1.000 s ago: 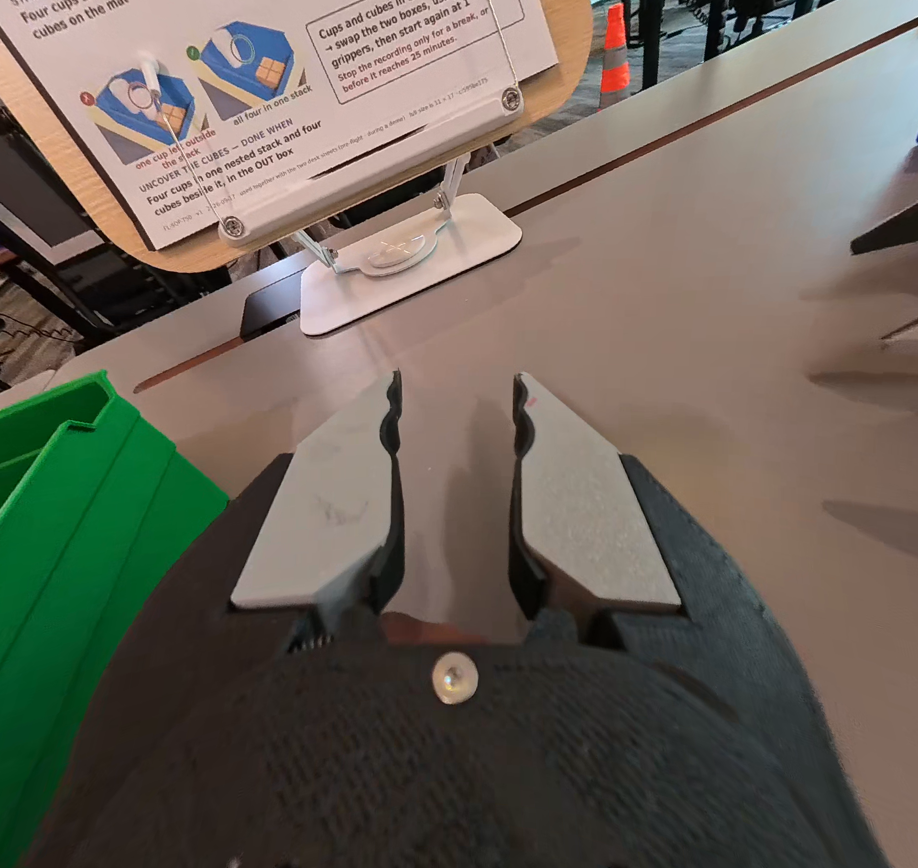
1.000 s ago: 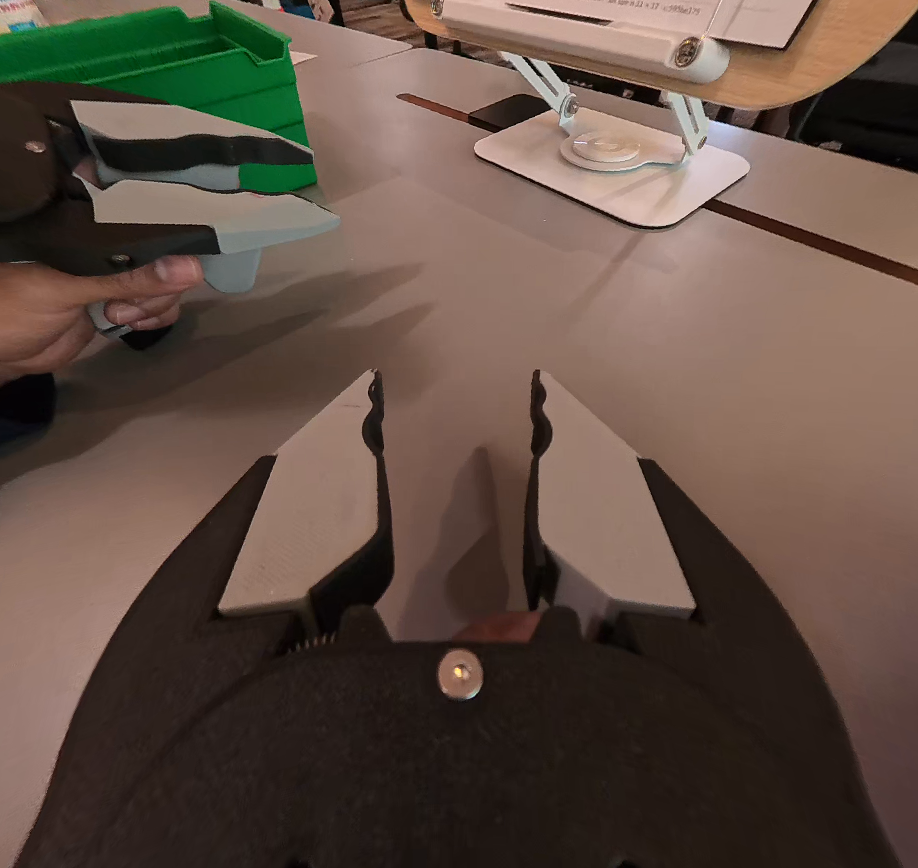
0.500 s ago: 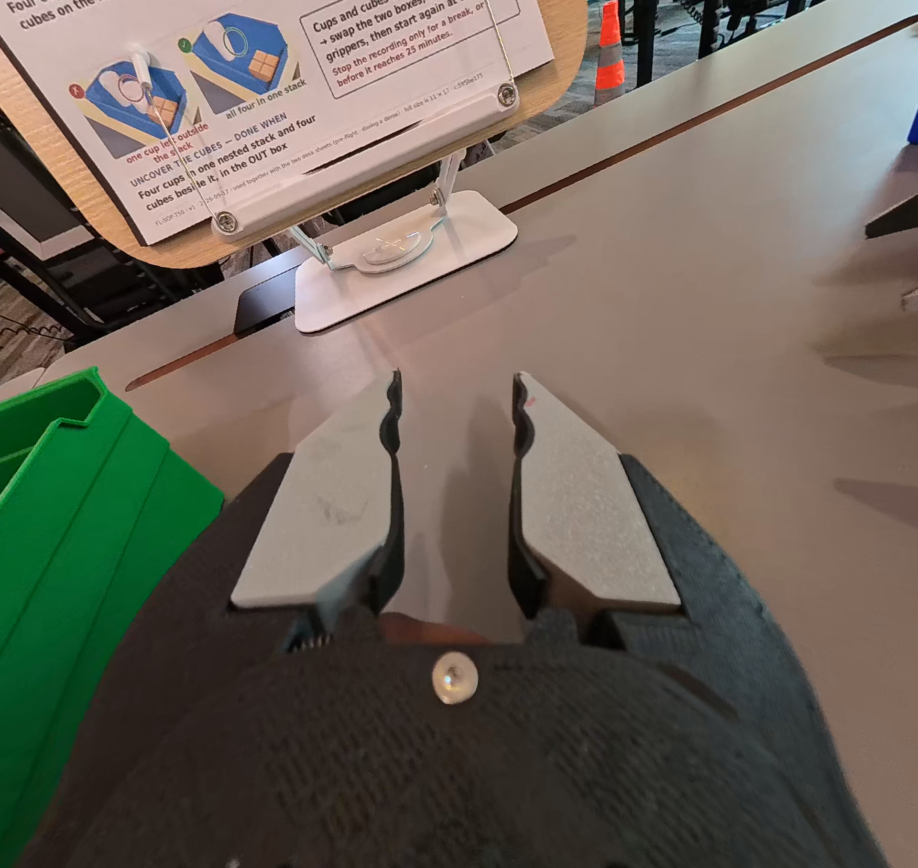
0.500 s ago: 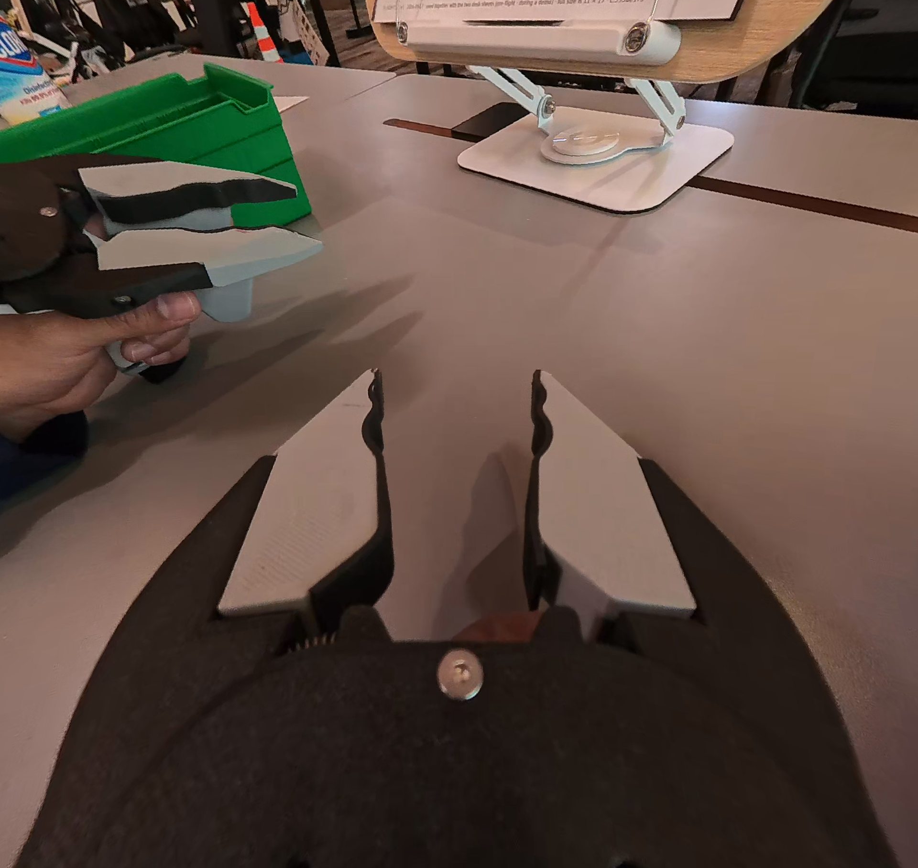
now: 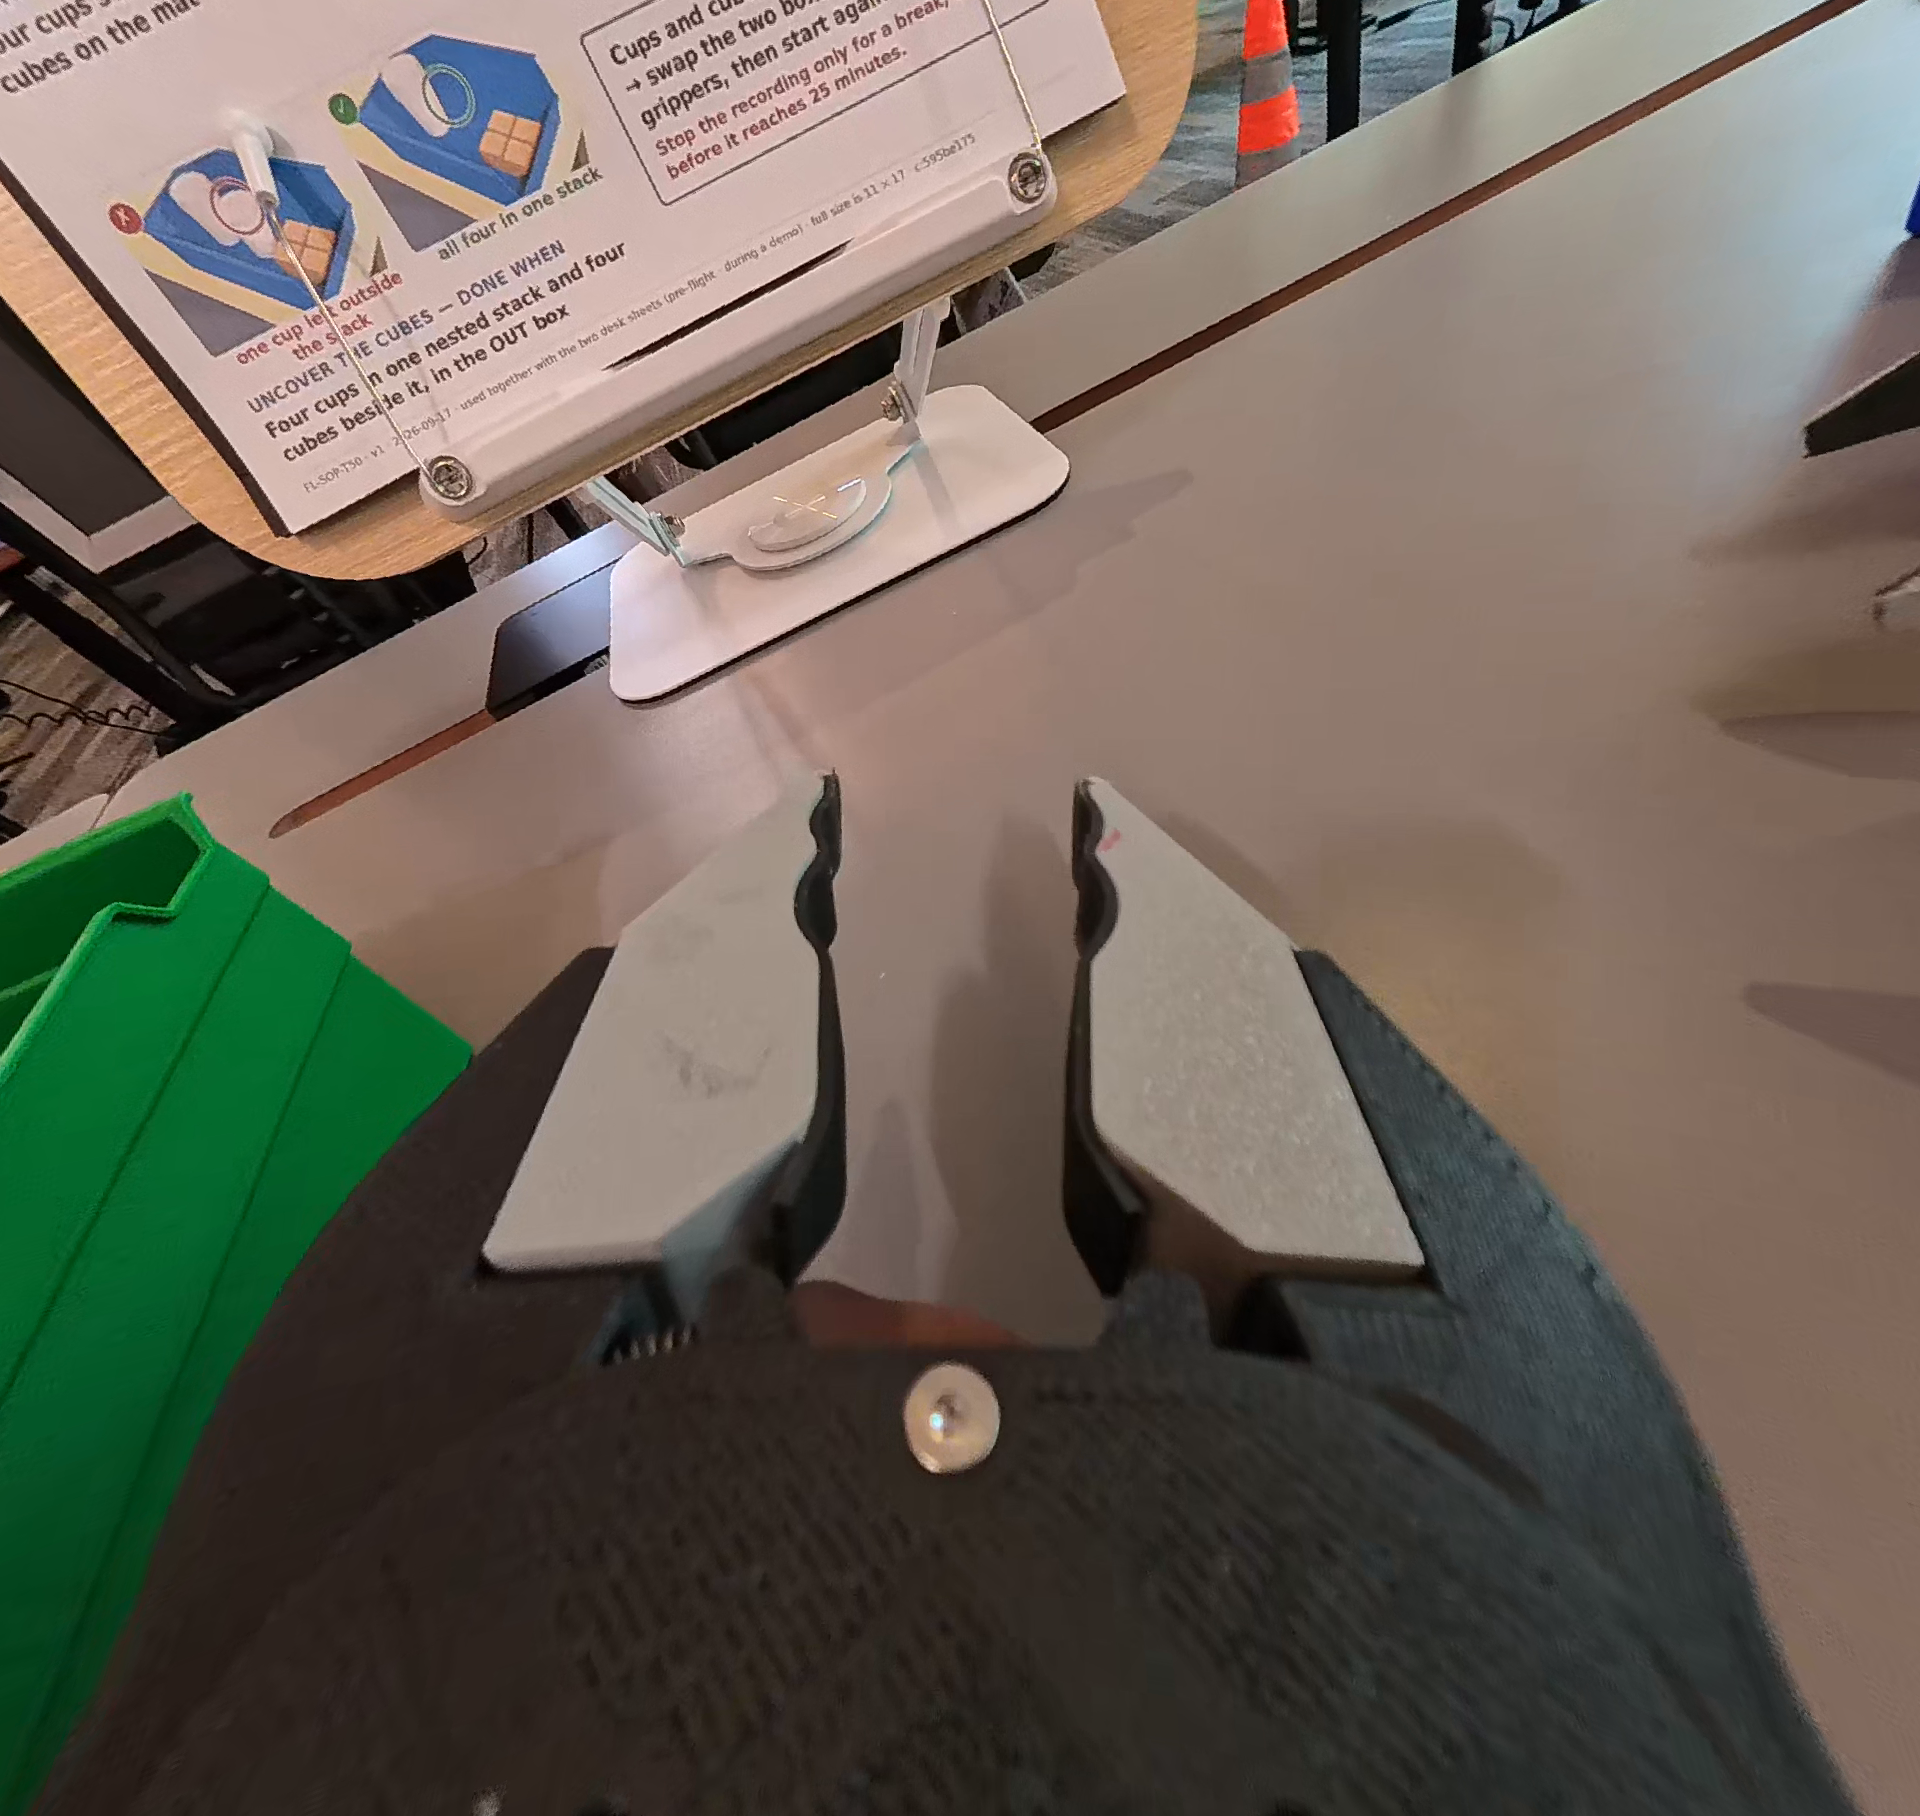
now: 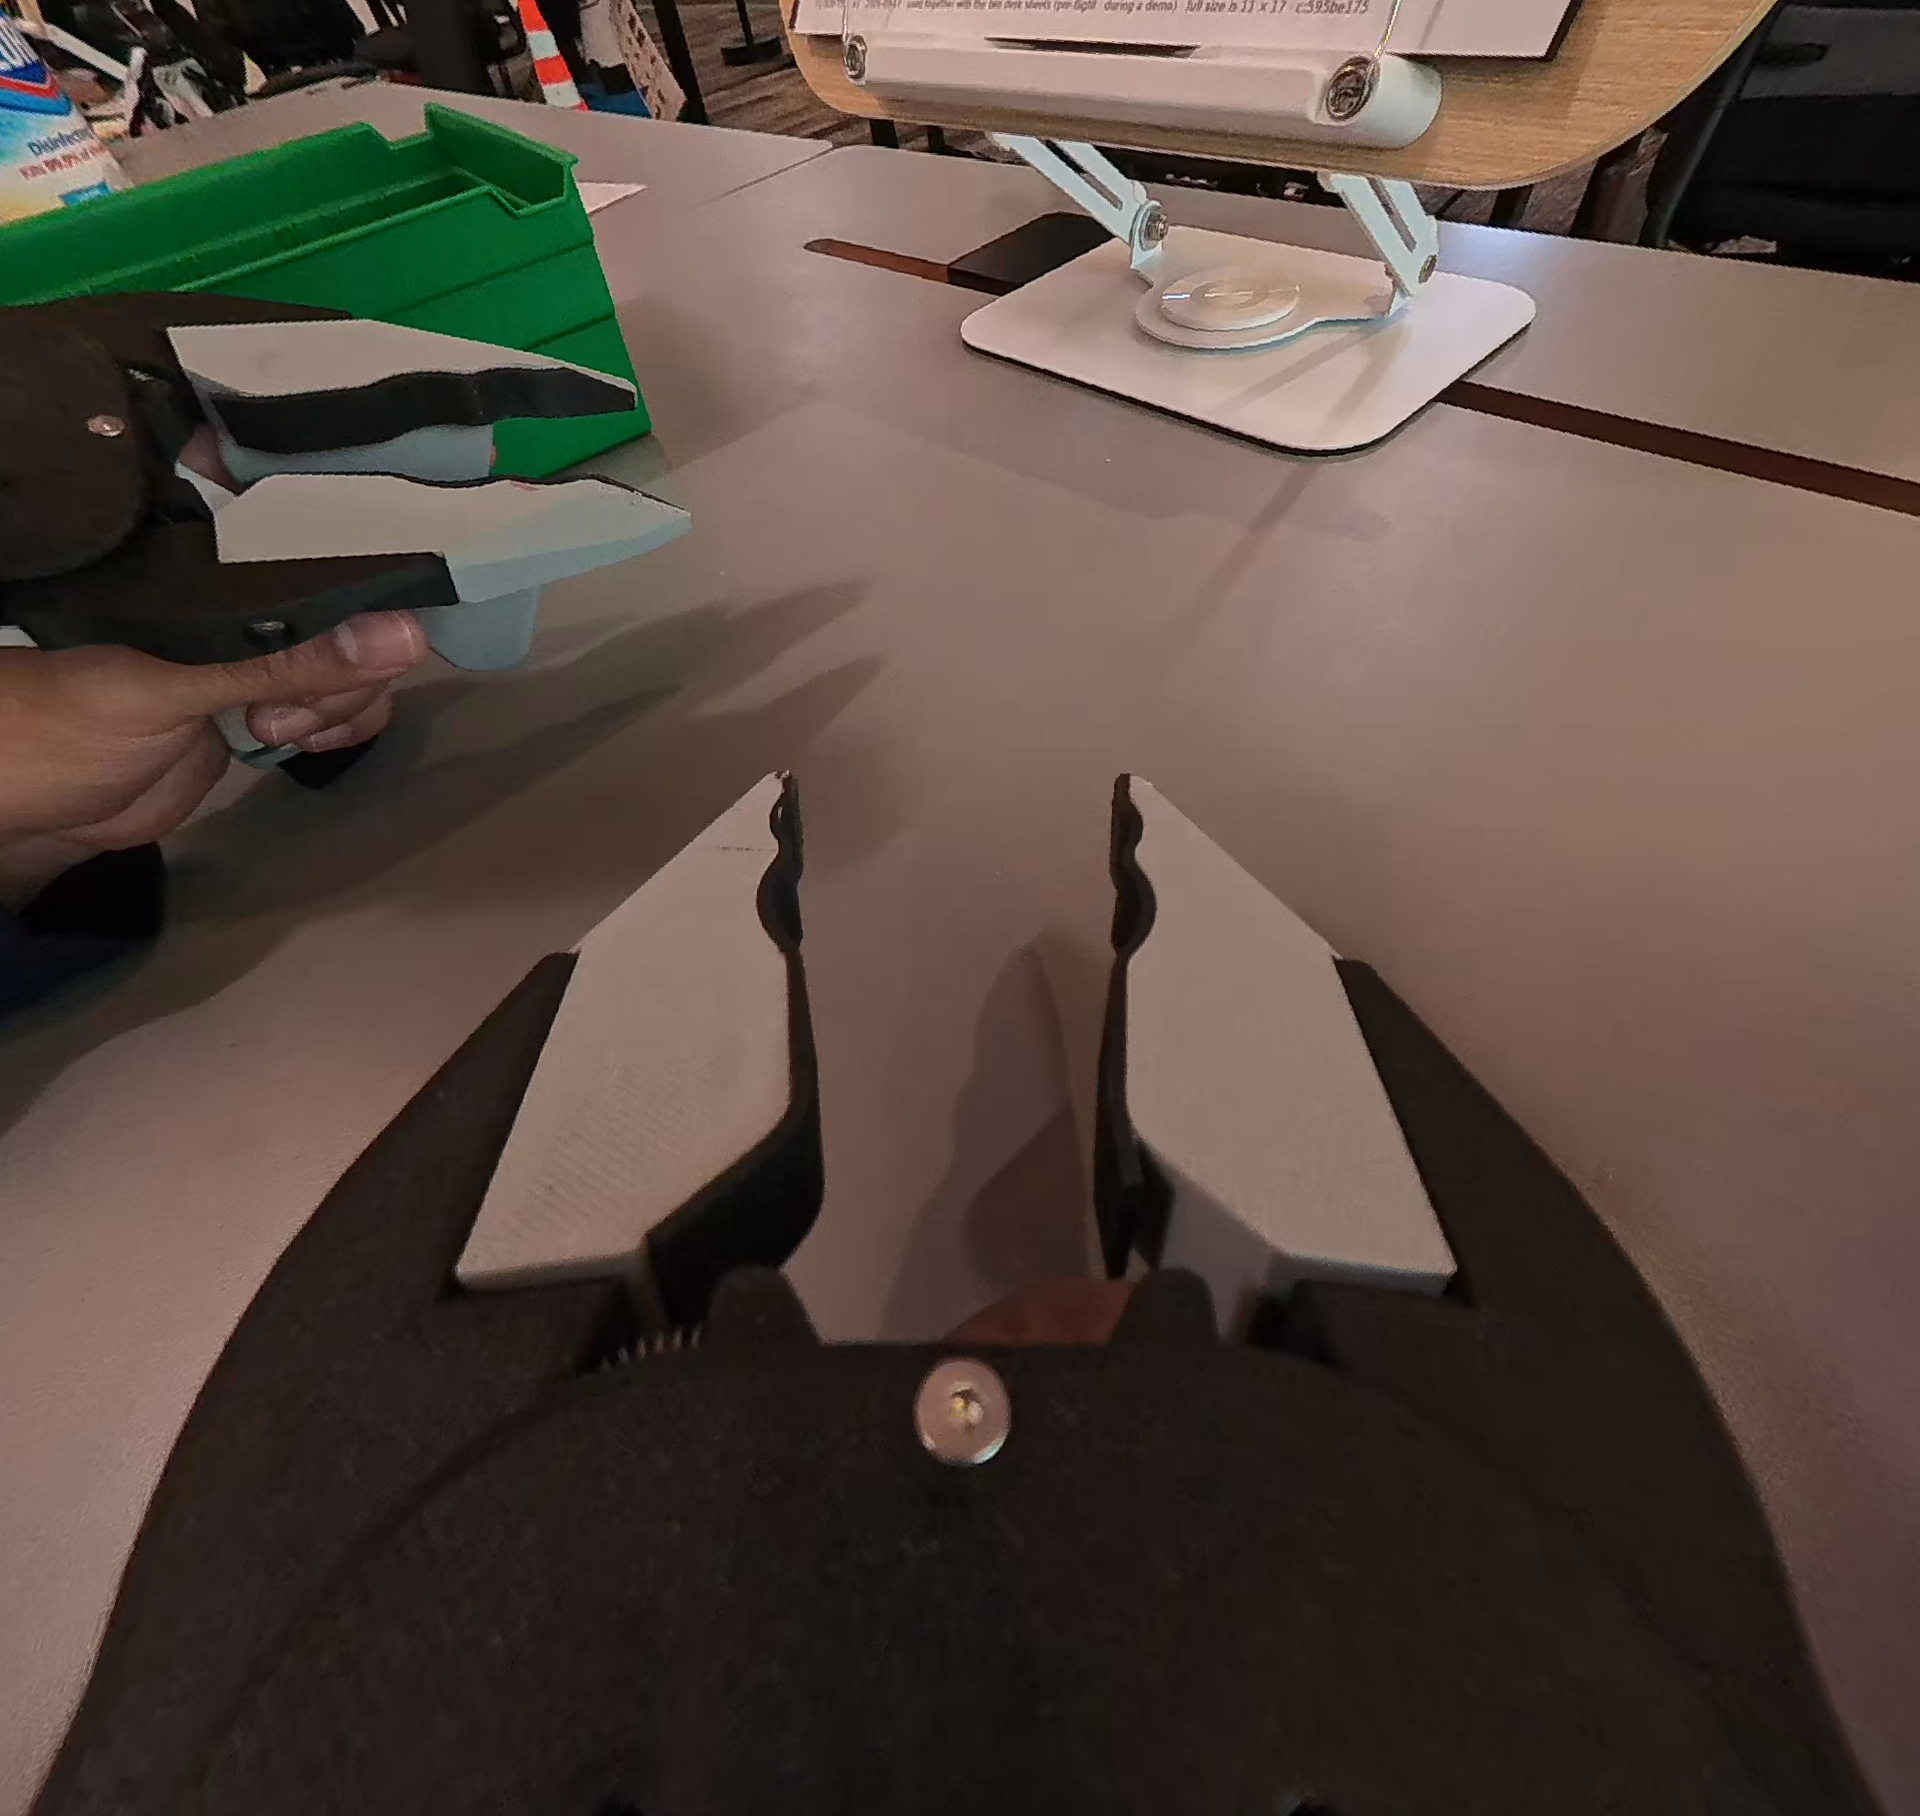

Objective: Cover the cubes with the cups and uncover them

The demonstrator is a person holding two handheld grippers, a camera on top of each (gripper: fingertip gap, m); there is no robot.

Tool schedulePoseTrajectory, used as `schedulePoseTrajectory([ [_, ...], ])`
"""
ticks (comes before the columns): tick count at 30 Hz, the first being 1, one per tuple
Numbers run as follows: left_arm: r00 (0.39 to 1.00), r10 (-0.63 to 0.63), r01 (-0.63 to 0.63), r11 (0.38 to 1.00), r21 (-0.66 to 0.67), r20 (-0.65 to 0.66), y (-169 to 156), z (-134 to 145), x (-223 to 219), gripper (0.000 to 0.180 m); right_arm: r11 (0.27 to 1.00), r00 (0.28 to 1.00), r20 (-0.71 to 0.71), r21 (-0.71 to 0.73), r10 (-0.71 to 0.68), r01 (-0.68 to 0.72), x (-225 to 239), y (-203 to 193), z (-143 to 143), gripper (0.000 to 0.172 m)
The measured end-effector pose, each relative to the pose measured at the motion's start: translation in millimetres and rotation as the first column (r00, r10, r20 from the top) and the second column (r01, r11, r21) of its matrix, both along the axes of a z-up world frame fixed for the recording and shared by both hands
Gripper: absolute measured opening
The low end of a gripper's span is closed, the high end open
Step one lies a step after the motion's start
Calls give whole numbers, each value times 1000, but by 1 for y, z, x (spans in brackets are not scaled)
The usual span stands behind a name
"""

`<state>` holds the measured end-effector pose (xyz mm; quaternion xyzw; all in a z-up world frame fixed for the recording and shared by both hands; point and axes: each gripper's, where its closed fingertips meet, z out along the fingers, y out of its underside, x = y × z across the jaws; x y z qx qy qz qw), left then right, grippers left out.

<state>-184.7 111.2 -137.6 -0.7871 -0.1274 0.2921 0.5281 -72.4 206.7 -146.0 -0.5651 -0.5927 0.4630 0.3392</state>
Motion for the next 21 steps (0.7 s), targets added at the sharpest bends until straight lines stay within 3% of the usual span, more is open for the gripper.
schedulePoseTrajectory([
  [21, 1000, -10, 10, 999, -35, -5, 2, -5, 2, 42, 999, 1000, 5, 33, 3, -4, 0, -2, -1, 57],
])
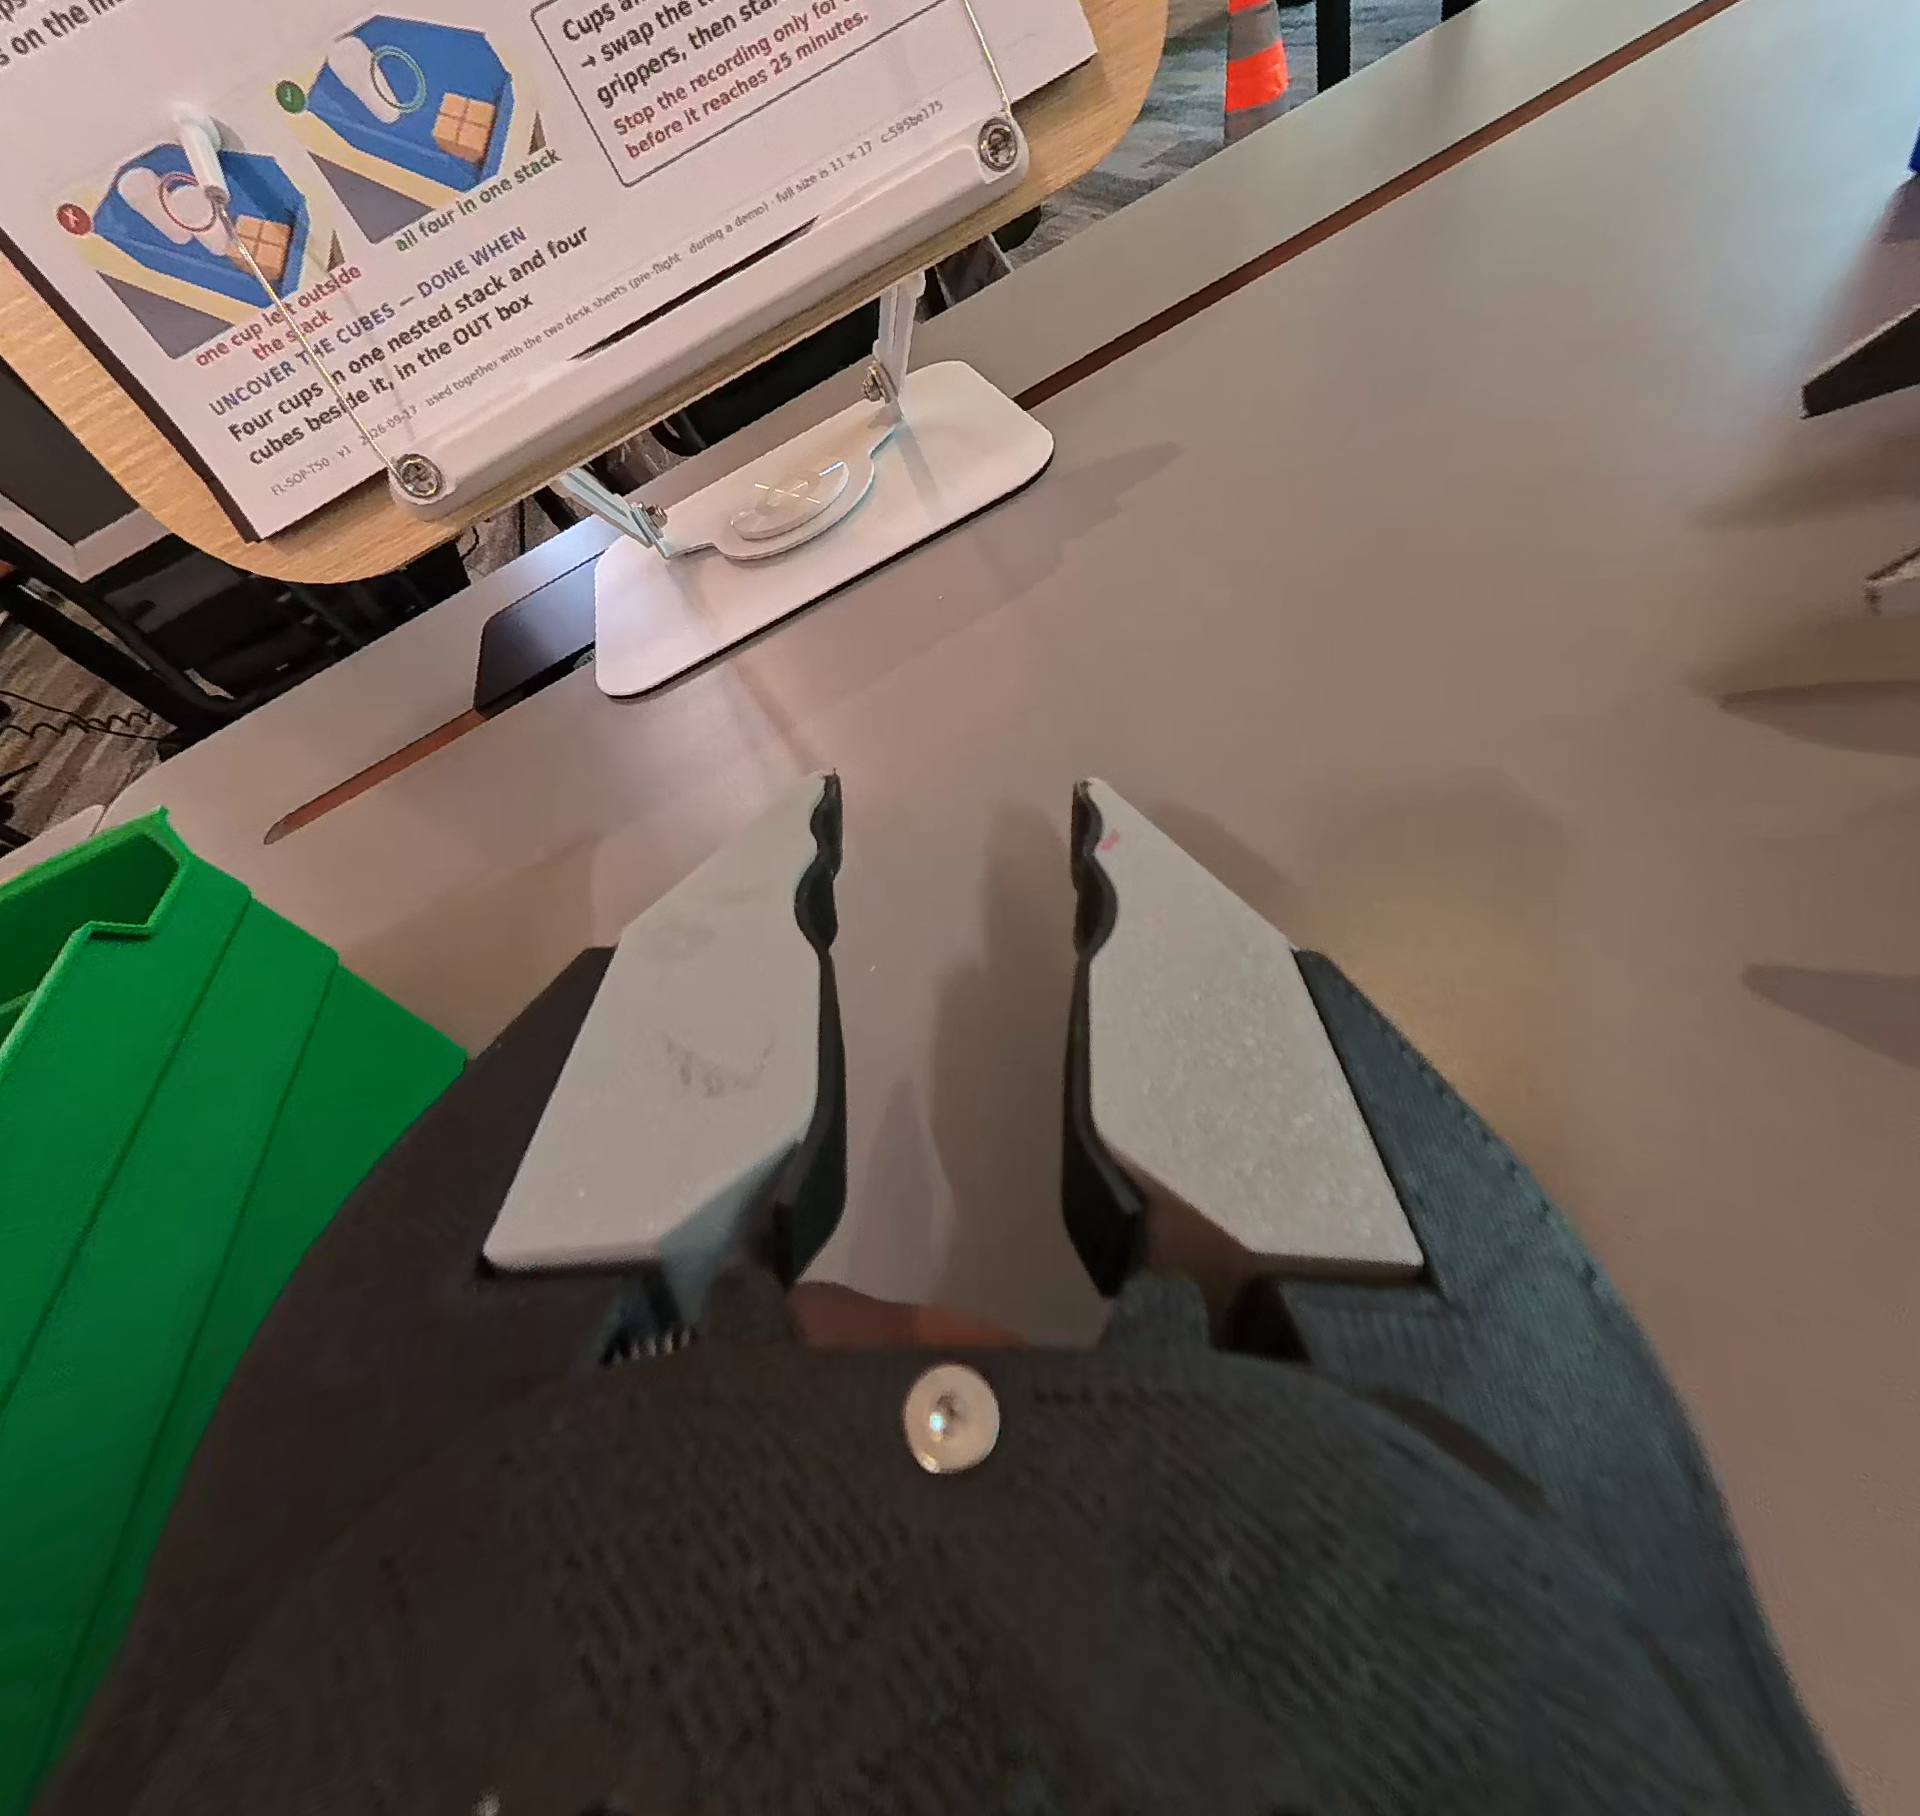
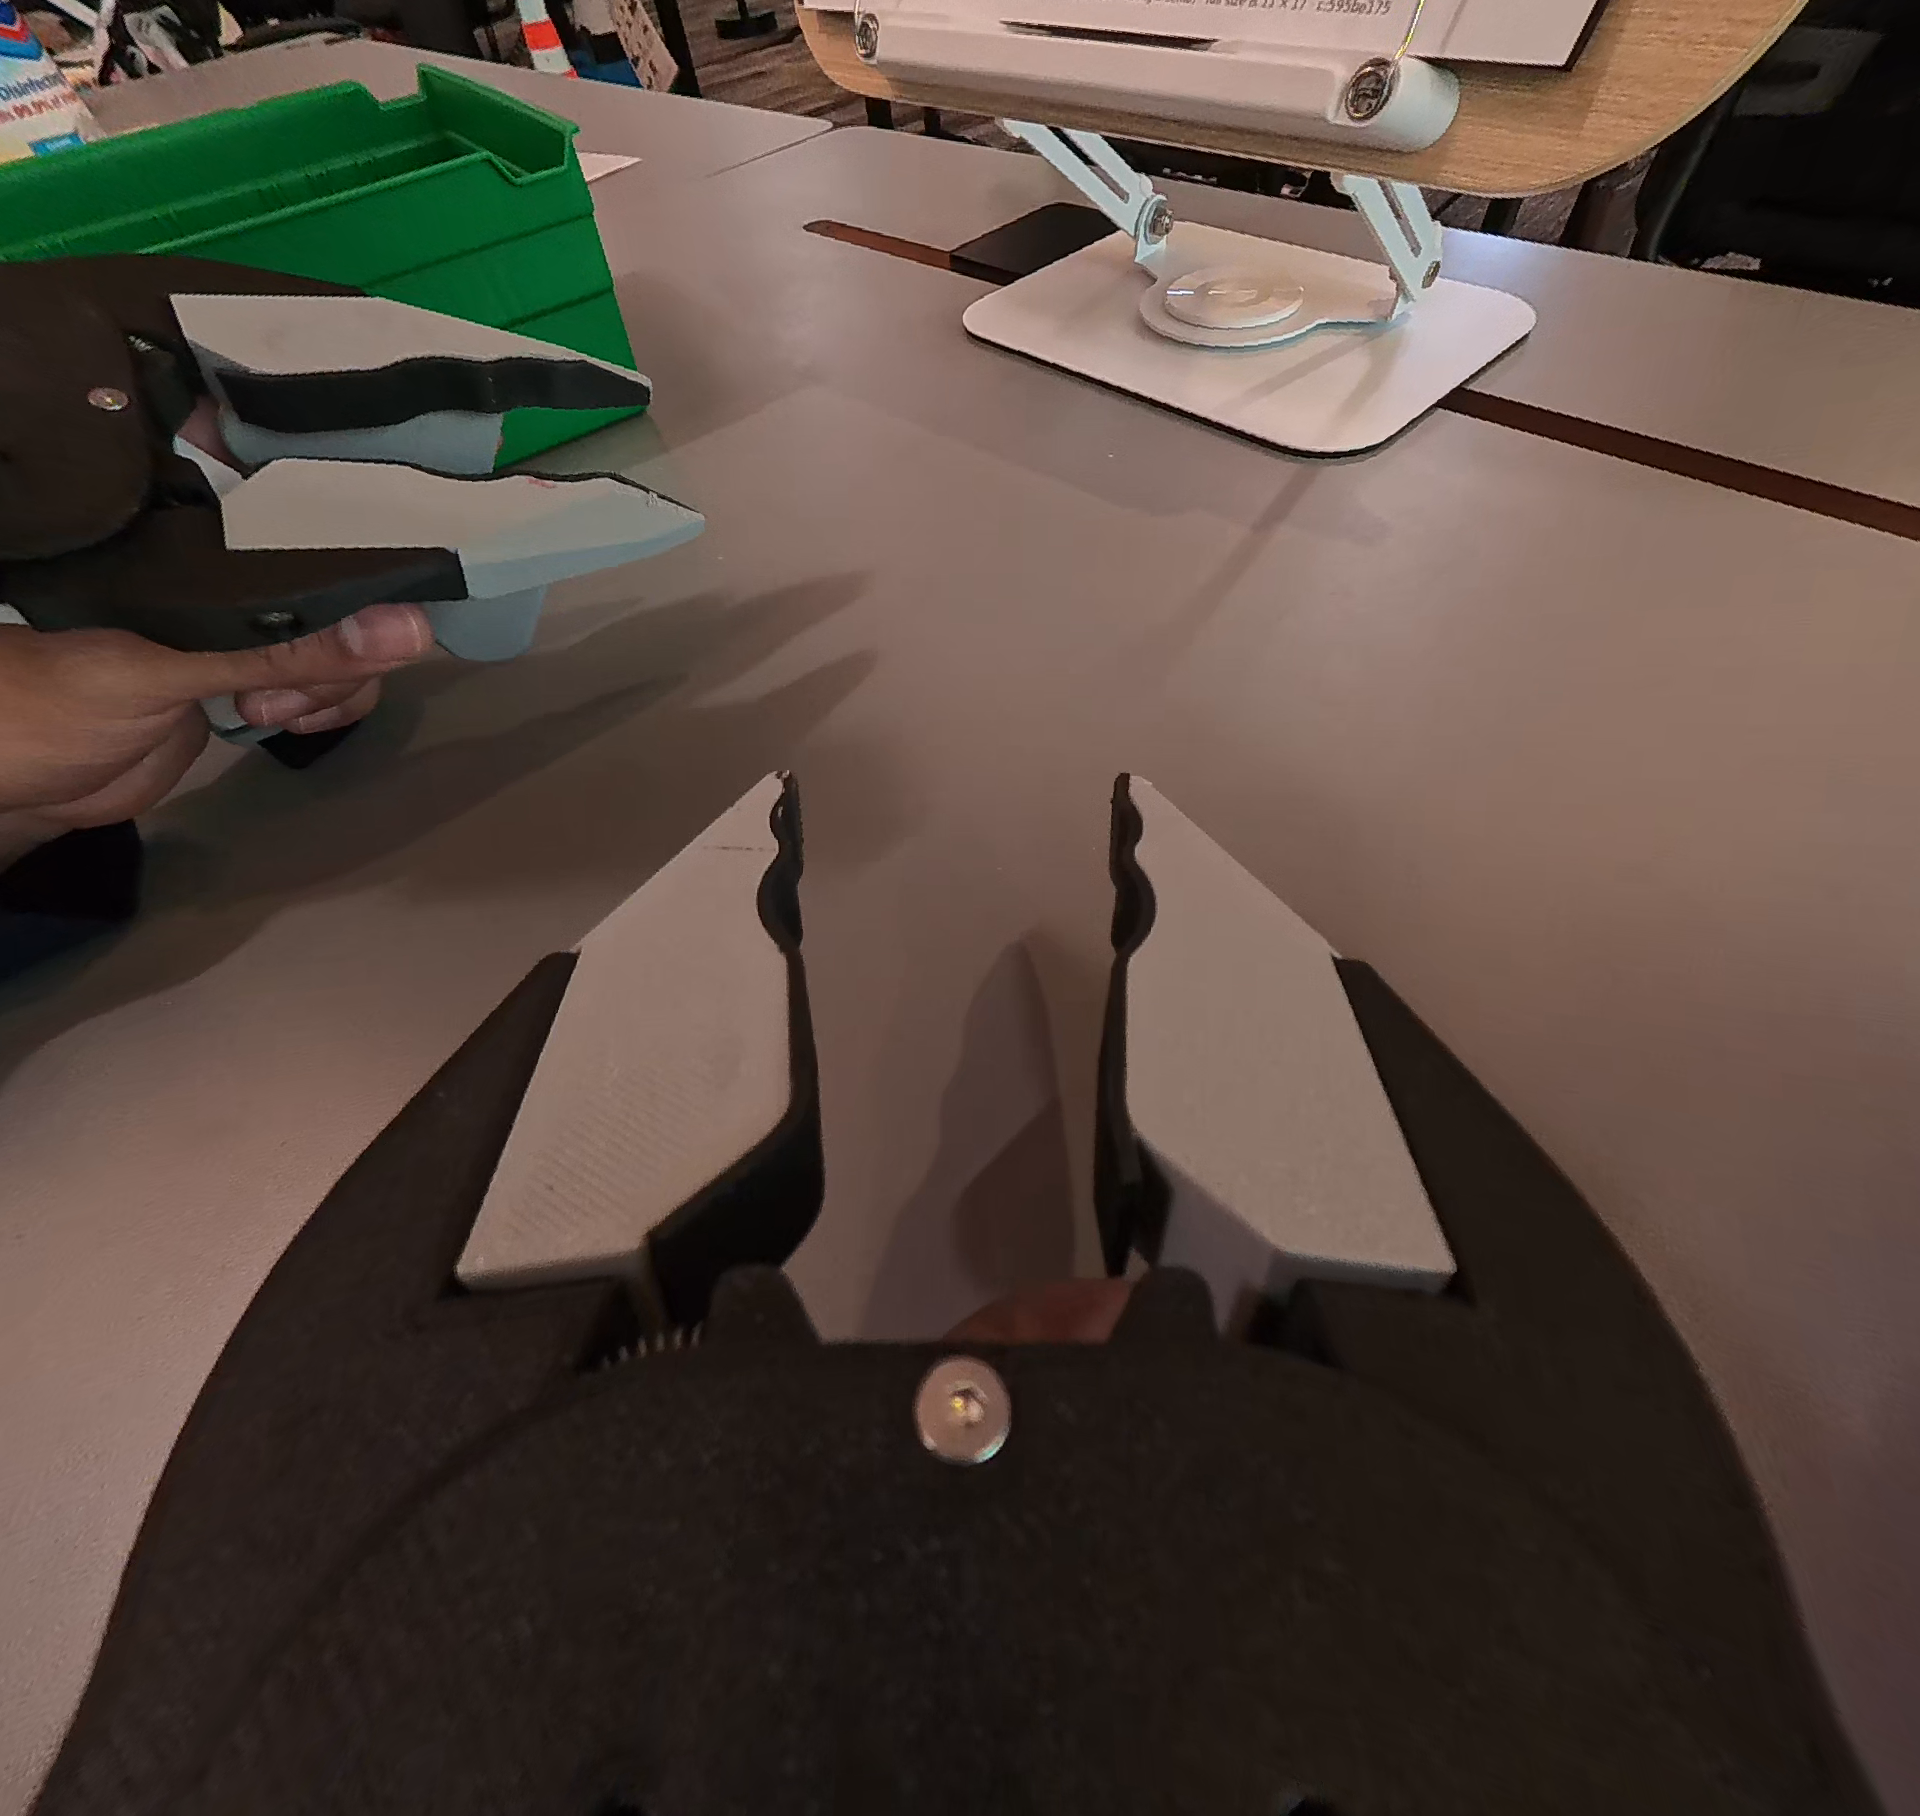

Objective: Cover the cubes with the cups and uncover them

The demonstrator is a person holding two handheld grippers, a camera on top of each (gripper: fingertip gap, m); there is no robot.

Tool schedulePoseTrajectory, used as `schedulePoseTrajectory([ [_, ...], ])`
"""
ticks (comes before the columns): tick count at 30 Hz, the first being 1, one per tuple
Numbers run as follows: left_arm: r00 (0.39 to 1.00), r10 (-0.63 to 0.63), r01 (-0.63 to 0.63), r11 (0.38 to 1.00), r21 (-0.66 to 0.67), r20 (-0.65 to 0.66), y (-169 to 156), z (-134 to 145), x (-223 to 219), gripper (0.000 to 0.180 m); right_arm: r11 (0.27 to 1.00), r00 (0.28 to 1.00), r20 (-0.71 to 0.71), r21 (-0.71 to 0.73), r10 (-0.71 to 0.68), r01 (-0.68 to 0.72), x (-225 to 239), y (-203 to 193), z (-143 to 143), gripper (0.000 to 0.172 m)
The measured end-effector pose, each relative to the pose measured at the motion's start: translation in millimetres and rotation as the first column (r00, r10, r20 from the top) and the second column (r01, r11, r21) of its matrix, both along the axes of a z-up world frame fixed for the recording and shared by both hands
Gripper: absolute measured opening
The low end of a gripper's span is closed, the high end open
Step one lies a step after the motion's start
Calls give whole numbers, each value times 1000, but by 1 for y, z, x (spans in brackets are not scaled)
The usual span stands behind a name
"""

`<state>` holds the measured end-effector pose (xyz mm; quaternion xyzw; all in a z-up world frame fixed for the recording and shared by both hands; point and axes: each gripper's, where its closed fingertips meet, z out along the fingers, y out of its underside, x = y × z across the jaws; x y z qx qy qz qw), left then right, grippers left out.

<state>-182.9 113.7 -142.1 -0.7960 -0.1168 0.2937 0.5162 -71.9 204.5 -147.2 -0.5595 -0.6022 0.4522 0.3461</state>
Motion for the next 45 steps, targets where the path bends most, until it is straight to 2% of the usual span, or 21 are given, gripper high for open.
schedulePoseTrajectory([
  [5, 1000, 30, -30, 999, 32, -8, -4, 5, -4, 40, 1000, 1000, 2, 2, 0, 0, 0, 0, 0, 57],
  [8, 986, 146, -130, 975, 180, -78, -21, 29, -16, 29, 1000, 1000, 1, 5, 0, 0, 0, 0, 0, 57],
  [11, 968, 237, -207, 939, 275, -81, -40, 46, -27, 33, 1000, 1000, 4, 10, 0, 0, 0, -1, -1, 57],
  [15, 956, 284, -239, 900, 364, -75, -55, 62, -32, 35, 1000, 1000, 5, 21, 2, -2, 0, -2, -1, 57],
  [25, 960, 272, -243, 923, 300, -61, -51, 52, -30, 47, 999, 1000, 9, 38, 5, -5, -1, -3, -2, 58],
  [30, 971, 241, -226, 916, 331, -4, -61, 55, -10, 54, 999, 1000, 12, 48, 7, -8, -1, -4, -2, 58],
  [36, 978, 209, -187, 862, 472, 5, -126, 95, 47, 62, 994, 1000, -11, 108, -4, 5, 1, -4, 1, 57],
  [39, 976, 213, -207, 879, 429, 34, -170, 96, 64, 76, 989, 999, -30, 143, -34, 38, 2, 0, 3, 59],
  [43, 942, 336, -316, 895, 315, -12, -238, 91, 61, 86, 977, 994, -83, 193, -70, 85, 7, 6, 13, 67],
  [45, 922, 388, -371, 884, 285, -4, -262, 82, 51, 88, 975, 989, -120, 194, -88, 110, 11, 9, 21, 69],
])
